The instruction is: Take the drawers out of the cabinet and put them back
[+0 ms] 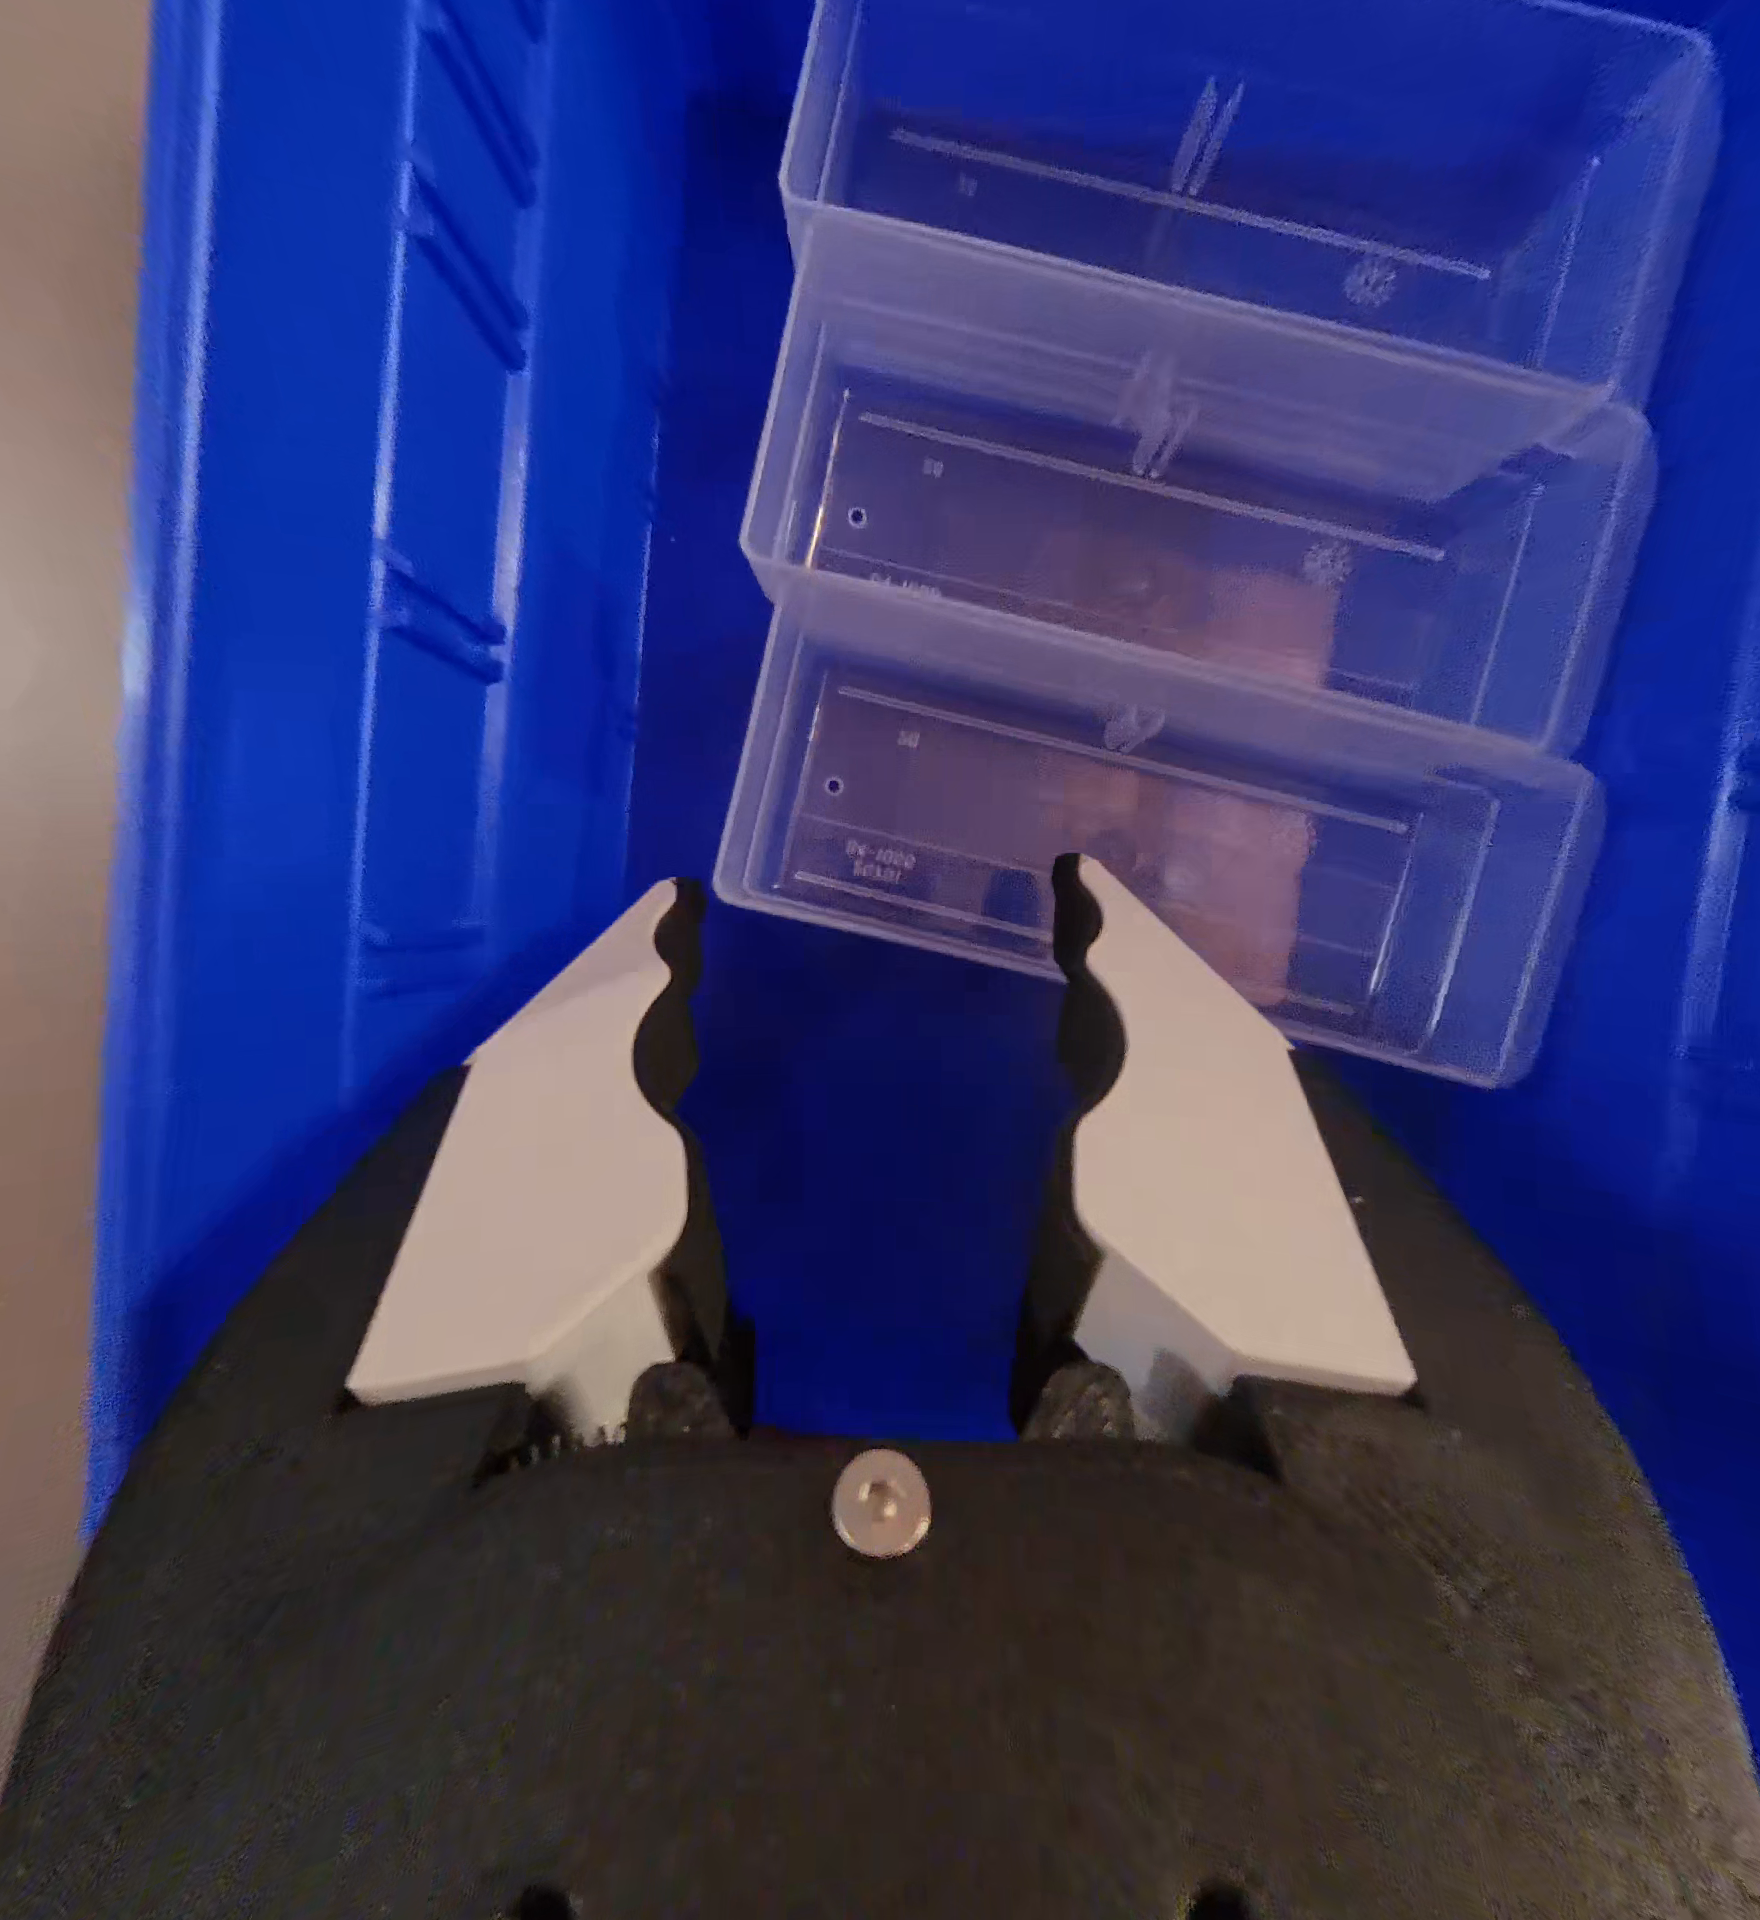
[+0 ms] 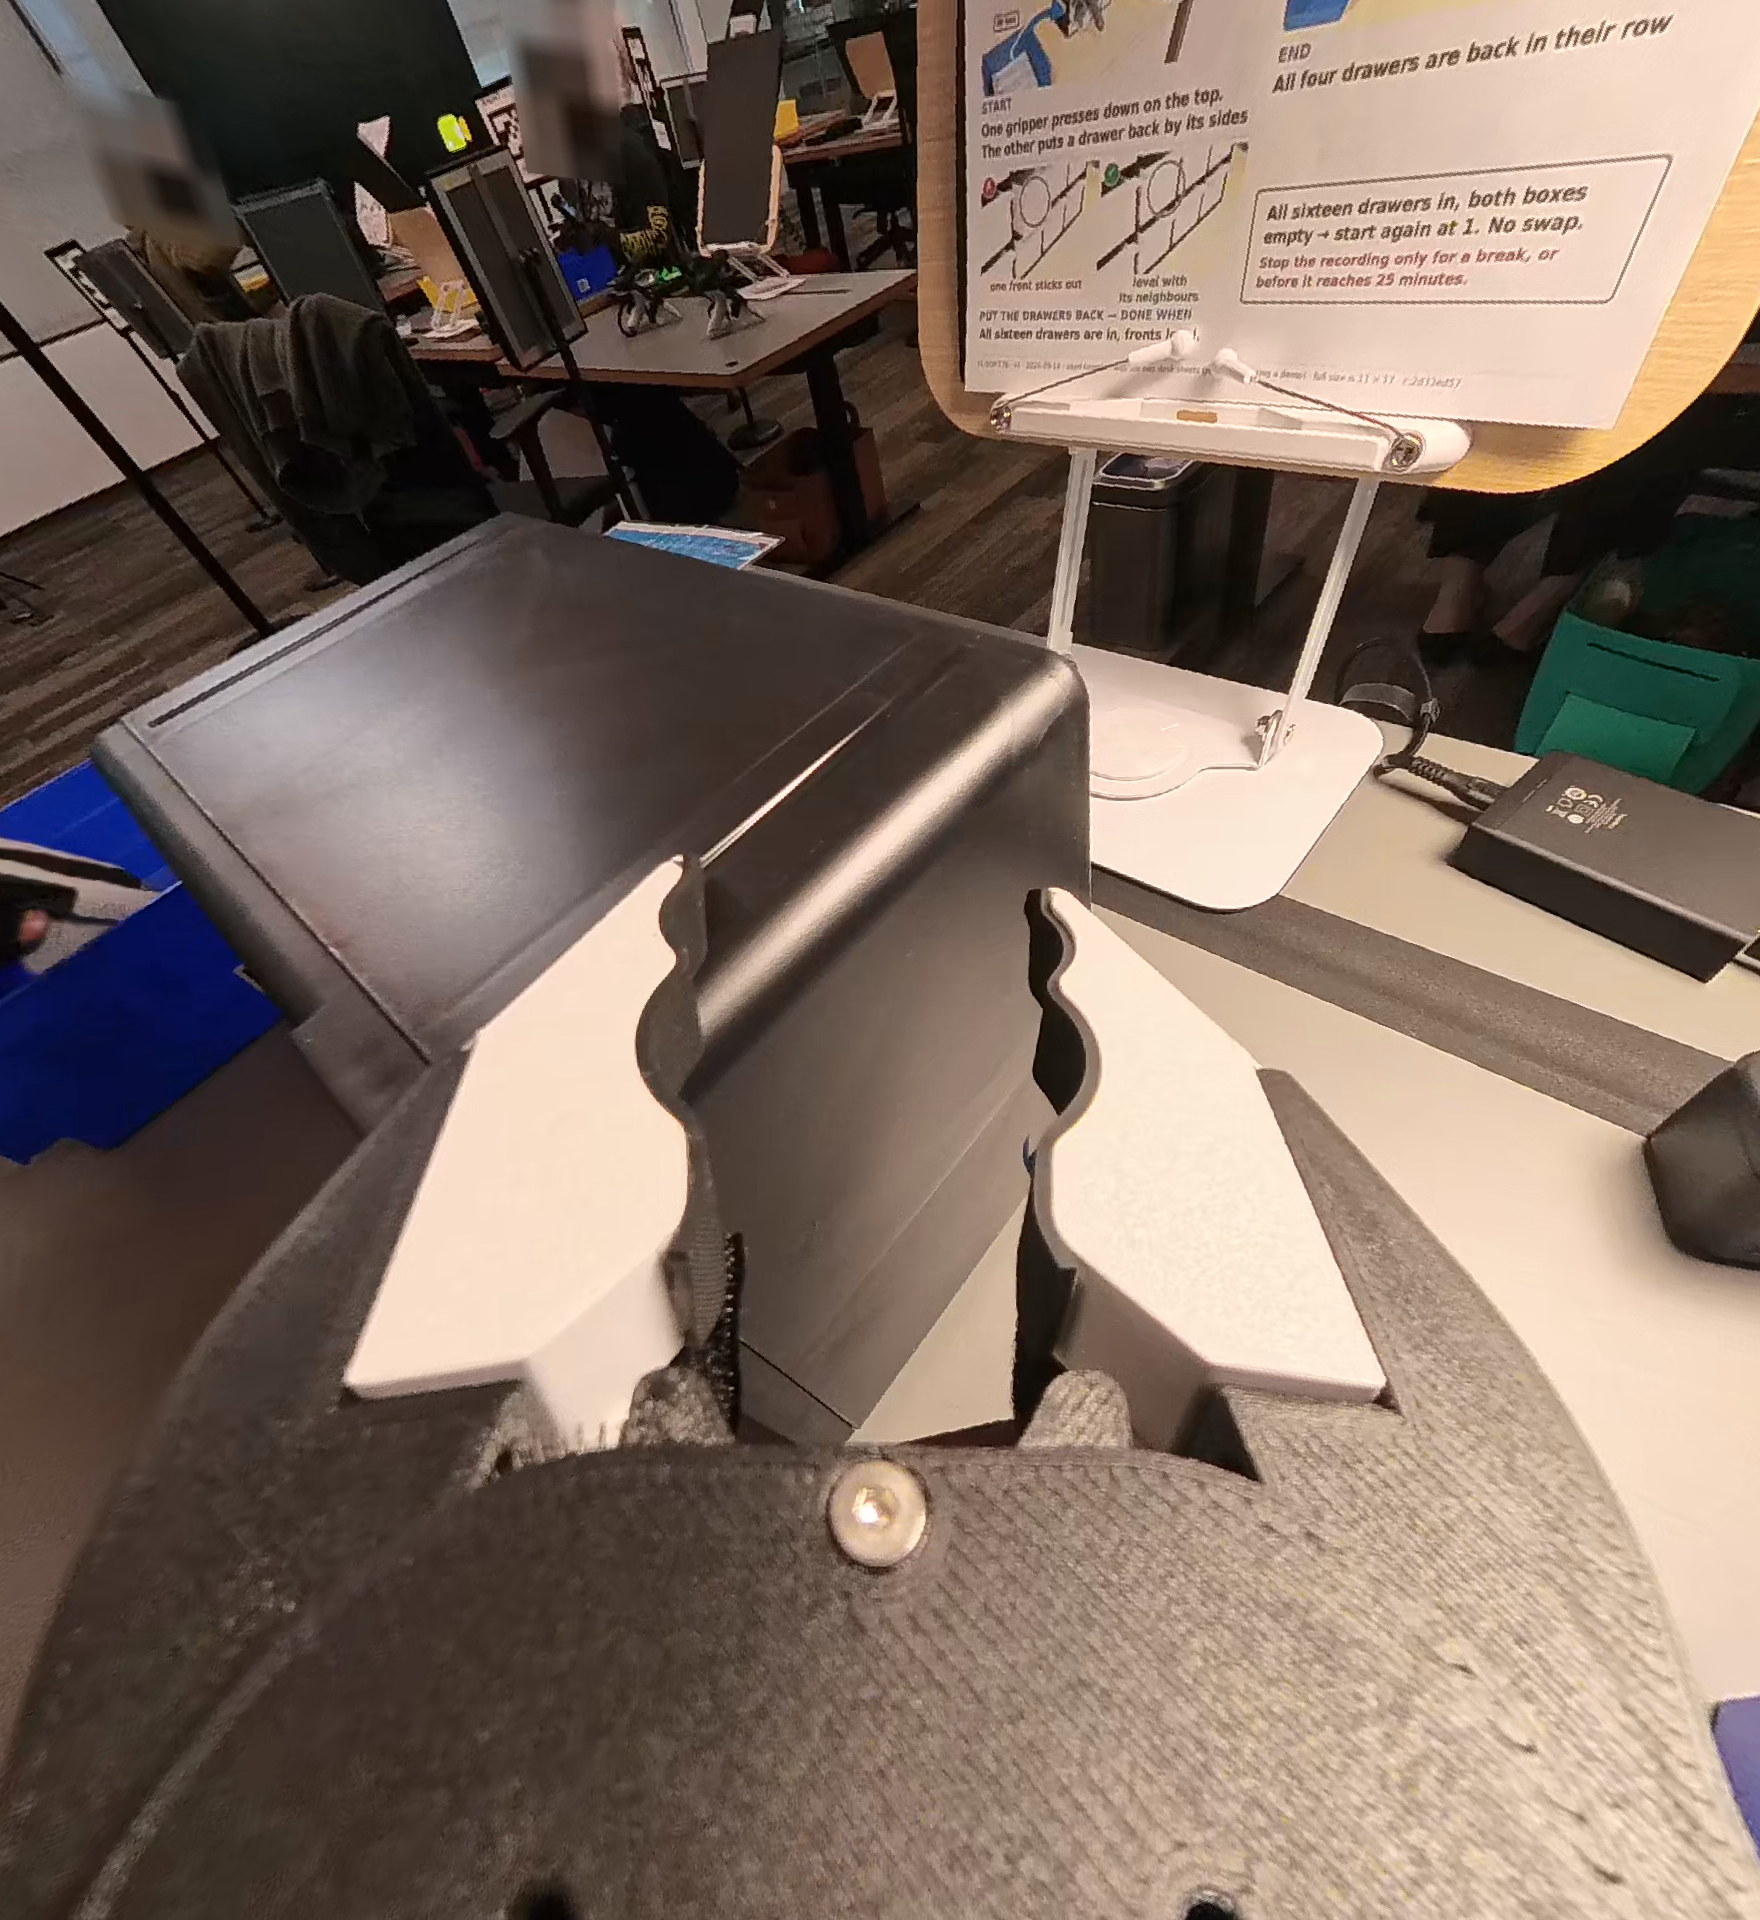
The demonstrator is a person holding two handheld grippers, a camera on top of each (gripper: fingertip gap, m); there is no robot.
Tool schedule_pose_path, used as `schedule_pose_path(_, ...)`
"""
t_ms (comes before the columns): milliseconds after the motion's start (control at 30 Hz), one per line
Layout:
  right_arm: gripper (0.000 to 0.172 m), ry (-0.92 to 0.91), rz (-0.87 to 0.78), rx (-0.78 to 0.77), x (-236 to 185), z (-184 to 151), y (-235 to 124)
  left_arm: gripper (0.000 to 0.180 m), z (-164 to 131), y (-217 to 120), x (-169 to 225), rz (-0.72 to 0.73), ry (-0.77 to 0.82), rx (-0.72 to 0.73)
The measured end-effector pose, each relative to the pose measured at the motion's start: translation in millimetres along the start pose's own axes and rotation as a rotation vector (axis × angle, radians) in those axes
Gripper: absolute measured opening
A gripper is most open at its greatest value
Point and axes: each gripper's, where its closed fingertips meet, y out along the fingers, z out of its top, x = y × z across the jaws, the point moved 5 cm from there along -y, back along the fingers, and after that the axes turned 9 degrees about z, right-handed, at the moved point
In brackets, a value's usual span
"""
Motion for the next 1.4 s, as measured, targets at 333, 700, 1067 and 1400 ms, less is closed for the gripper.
schedule_pose_path(333, 0.065, -0.002, 0.001, -0.001, 0, 0, 0, 0.008, 16, 8, -20, -0.088, -0.185, 0.067)
schedule_pose_path(700, 0.065, 0.0, 0.005, 0.0, 0, 0, 0, 0.002, 73, -145, -19, -0.074, -0.119, 0.588)
schedule_pose_path(1067, 0.063, 0.001, 0.011, 0.002, -1, 0, 0, 0.002, -7, -144, 214, -0.421, 0.899, 0.401)
schedule_pose_path(1400, 0.063, 0.002, 0.017, 0.002, -1, 0, 0, 0.041, -32, -116, 314, -0.385, 1.101, 0.676)
